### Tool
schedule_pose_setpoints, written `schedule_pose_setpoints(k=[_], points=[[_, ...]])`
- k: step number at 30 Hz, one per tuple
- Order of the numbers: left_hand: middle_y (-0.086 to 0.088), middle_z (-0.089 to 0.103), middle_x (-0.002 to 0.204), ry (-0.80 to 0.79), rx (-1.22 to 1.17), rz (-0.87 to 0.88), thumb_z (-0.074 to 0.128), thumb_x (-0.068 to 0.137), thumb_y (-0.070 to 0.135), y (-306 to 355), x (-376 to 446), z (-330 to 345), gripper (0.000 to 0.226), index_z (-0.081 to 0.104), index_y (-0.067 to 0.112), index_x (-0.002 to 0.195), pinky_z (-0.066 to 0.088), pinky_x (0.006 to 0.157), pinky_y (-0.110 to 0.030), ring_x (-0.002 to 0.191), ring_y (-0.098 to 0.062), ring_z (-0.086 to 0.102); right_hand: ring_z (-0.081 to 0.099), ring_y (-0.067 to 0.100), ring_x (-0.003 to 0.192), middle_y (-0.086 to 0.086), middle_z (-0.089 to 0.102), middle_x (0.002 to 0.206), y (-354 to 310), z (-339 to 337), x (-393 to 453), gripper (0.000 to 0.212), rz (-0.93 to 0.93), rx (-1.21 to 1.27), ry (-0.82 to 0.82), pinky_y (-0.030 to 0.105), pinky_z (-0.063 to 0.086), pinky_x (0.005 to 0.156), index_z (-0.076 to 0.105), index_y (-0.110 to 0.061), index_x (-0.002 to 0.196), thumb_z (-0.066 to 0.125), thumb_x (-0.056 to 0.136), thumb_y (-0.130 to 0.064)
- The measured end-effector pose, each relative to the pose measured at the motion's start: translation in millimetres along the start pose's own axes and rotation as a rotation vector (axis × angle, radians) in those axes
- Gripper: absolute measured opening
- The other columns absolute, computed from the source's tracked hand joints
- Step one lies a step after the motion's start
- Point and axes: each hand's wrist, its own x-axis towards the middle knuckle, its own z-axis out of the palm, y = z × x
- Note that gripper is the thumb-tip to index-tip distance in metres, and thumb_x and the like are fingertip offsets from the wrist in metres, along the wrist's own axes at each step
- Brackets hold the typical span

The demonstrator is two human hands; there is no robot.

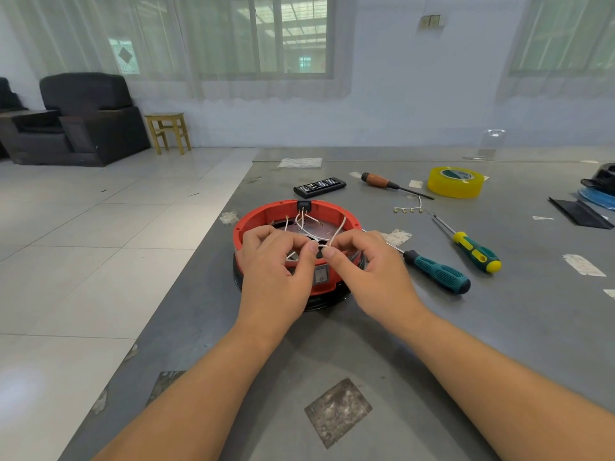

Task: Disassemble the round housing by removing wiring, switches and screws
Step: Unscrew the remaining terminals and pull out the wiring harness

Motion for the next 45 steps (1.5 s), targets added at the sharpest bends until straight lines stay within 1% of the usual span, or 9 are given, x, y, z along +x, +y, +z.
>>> schedule_pose_setpoints(k=[4, 10, 15, 19, 25, 32, 39, 42, 45], points=[[0.060, 0.041, 0.109, -0.013, -0.062, -0.041, 0.064, 0.096, 0.030, 3.0, -1.2, 0.5, 0.011, 0.072, 0.029, 0.087, 0.042, 0.104, -0.057, 0.110, 0.007, 0.039, 0.057, 0.009, 0.086, -0.009, 0.066, 0.087, 0.9, -1.2, 2.5, 0.011, 0.018, 0.114, -0.051, 0.022, 0.043, 0.075, 0.068, -0.031, 0.085, 0.067, 0.096, -0.030], [0.027, 0.048, 0.110, -0.030, -0.096, -0.150, 0.070, 0.099, 0.030, -1.0, 1.0, 0.9, 0.025, 0.064, 0.050, 0.085, 0.037, 0.113, -0.052, 0.119, 0.011, 0.039, 0.051, 0.007, 0.072, 0.004, 0.063, 0.081, -2.2, -12.7, 10.9, 0.014, 0.024, 0.172, -0.203, 0.022, 0.043, 0.069, 0.068, -0.014, 0.088, 0.065, 0.098, -0.022], [0.060, 0.041, 0.111, 0.011, -0.023, -0.097, 0.061, 0.095, 0.043, 3.6, -1.9, 2.6, 0.012, 0.063, 0.049, 0.085, 0.027, 0.110, -0.043, 0.115, 0.026, 0.034, 0.057, 0.003, 0.073, -0.005, 0.068, 0.083, -3.4, -6.9, 3.1, 0.008, 0.094, 0.241, -0.119, 0.017, 0.047, 0.067, 0.070, -0.023, 0.091, 0.066, 0.098, -0.026], [0.062, 0.039, 0.112, 0.046, -0.027, -0.112, 0.059, 0.095, 0.043, 6.4, -4.4, 6.1, 0.011, 0.065, 0.045, 0.086, 0.032, 0.112, -0.054, 0.115, 0.029, 0.031, 0.057, -0.003, 0.068, -0.014, 0.068, 0.079, -3.8, -4.3, 0.9, 0.005, 0.106, 0.260, -0.034, 0.012, 0.045, 0.064, 0.072, -0.024, 0.092, 0.069, 0.096, -0.025], [0.061, 0.040, 0.112, 0.072, -0.029, -0.127, 0.059, 0.094, 0.042, 8.2, -6.9, 10.0, 0.012, 0.066, 0.045, 0.084, 0.037, 0.110, -0.061, 0.114, 0.033, 0.027, 0.064, 0.010, 0.077, -0.009, 0.072, 0.085, -2.2, -5.0, -3.8, 0.004, 0.132, 0.278, 0.000, 0.029, 0.057, 0.072, 0.073, -0.026, 0.092, 0.074, 0.092, -0.022], [0.034, 0.059, 0.089, -0.069, 0.207, 0.011, 0.064, 0.099, 0.040, 9.9, 5.6, 11.2, 0.018, 0.073, 0.033, 0.086, 0.013, 0.094, -0.029, 0.113, 0.003, 0.043, 0.067, 0.010, 0.076, -0.003, 0.074, 0.083, 2.4, -14.3, -1.5, 0.005, 0.191, 0.320, 0.082, 0.022, 0.054, 0.071, 0.075, -0.022, 0.089, 0.073, 0.093, -0.021], [0.016, 0.067, 0.113, -0.272, 0.565, 0.129, 0.049, 0.102, 0.052, 21.5, 35.0, 37.5, 0.025, 0.065, 0.037, 0.113, 0.031, 0.098, -0.044, 0.115, -0.015, 0.057, 0.061, -0.002, 0.062, -0.011, 0.073, 0.071, 27.7, -70.8, 38.3, 0.009, 0.425, 0.280, 0.389, 0.015, 0.047, 0.057, 0.074, -0.023, 0.081, 0.073, 0.091, -0.024], [0.011, 0.062, 0.131, -0.401, 0.694, 0.146, 0.040, 0.102, 0.060, 21.7, 53.0, 55.2, 0.037, 0.060, 0.037, 0.124, 0.034, 0.101, -0.044, 0.124, -0.020, 0.052, 0.061, 0.008, 0.069, -0.012, 0.074, 0.073, 51.2, -89.5, 61.4, 0.015, 0.565, 0.090, 0.328, 0.024, 0.048, 0.058, 0.075, -0.024, 0.077, 0.073, 0.090, -0.033], [0.008, 0.054, 0.144, -0.513, 0.755, 0.118, 0.033, 0.102, 0.066, 13.8, 58.1, 68.2, 0.048, 0.052, 0.039, 0.136, 0.032, 0.108, -0.049, 0.136, -0.025, 0.042, 0.063, 0.018, 0.079, -0.002, 0.076, 0.080, 75.7, -97.3, 92.7, 0.017, 0.640, -0.034, 0.239, 0.039, 0.055, 0.077, 0.076, -0.019, 0.074, 0.074, 0.087, -0.029]])
